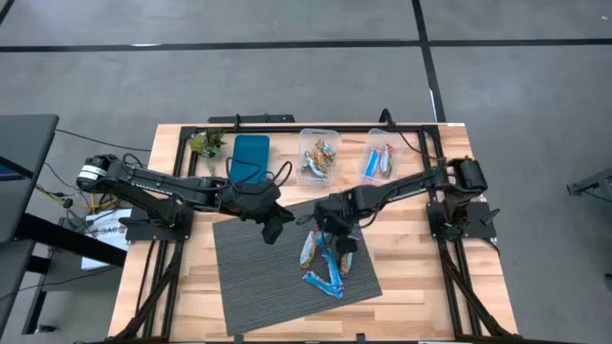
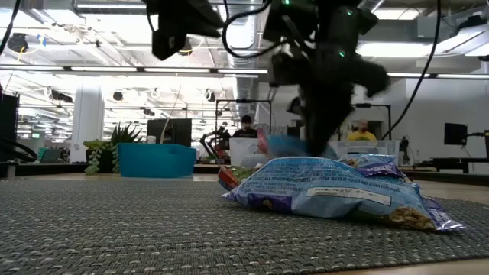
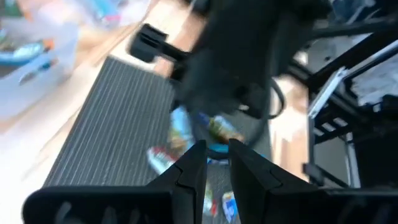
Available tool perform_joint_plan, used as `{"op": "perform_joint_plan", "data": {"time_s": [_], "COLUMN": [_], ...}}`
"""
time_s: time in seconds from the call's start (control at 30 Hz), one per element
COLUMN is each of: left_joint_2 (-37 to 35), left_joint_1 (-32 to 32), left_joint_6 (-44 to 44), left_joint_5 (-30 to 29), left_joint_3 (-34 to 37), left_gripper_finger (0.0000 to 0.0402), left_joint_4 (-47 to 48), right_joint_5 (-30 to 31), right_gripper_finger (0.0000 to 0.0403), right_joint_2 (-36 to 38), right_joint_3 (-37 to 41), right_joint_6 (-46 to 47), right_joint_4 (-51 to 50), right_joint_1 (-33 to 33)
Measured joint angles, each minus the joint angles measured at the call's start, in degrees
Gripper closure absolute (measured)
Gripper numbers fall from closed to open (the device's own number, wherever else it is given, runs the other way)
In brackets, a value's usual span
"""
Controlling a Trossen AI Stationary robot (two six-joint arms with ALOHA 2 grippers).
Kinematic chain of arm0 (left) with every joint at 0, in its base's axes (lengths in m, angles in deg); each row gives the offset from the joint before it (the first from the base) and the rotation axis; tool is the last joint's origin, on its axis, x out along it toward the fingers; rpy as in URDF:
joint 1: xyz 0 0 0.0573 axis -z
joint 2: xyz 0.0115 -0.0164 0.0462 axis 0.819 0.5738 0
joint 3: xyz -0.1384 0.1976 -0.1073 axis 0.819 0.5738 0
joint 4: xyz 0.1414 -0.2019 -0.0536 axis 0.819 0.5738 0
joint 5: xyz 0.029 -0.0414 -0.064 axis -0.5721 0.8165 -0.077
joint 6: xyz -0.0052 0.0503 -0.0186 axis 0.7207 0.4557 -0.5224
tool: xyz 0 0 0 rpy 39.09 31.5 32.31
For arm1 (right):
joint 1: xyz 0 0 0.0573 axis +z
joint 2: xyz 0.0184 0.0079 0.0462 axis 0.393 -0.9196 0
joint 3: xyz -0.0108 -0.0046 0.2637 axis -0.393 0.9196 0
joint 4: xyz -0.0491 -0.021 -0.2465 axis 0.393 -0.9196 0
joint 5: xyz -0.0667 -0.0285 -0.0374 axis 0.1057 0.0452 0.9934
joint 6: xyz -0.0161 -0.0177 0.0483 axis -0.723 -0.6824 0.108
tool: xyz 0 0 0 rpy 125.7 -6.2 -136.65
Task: Pick and place Granola Bars by type
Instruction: Put the red granola bar into the right transparent bin
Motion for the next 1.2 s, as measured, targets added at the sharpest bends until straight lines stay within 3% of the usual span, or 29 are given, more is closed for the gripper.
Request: {"op": "perform_joint_plan", "data": {"time_s": [0.2,0.4,0.6,0.87,1.2], "left_joint_2": [-0.49,-0.49,-0.51,-0.51,-0.51], "left_joint_1": [-1.64,-5.26,-9.23,-12.07,-12.27], "left_joint_6": [5.11,14.60,21.87,24.75,25.42], "left_joint_5": [2.29,11.85,21.05,24.61,24.46], "left_joint_3": [-2.16,-5.29,-7.99,-8.85,-8.85], "left_gripper_finger": [0.0345,0.0345,0.0345,0.0345,0.0345], "left_joint_4": [-2.95,-2.74,-2.62,-1.82,1.40], "right_joint_5": [1.79,11.57,21.04,14.24,14.82], "right_gripper_finger": [0.0357,0.0383,0.0384,0.0362,0.0322], "right_joint_2": [8.56,16.97,22.63,24.57,23.50], "right_joint_3": [-0.07,-0.09,0.72,7.23,7.40], "right_joint_6": [13.60,27.32,36.73,39.42,36.75], "right_joint_4": [0.00,-4.68,-17.73,-20.71,-18.32], "right_joint_1": [-6.49,-16.50,-26.53,-36.51,-37.50]}}
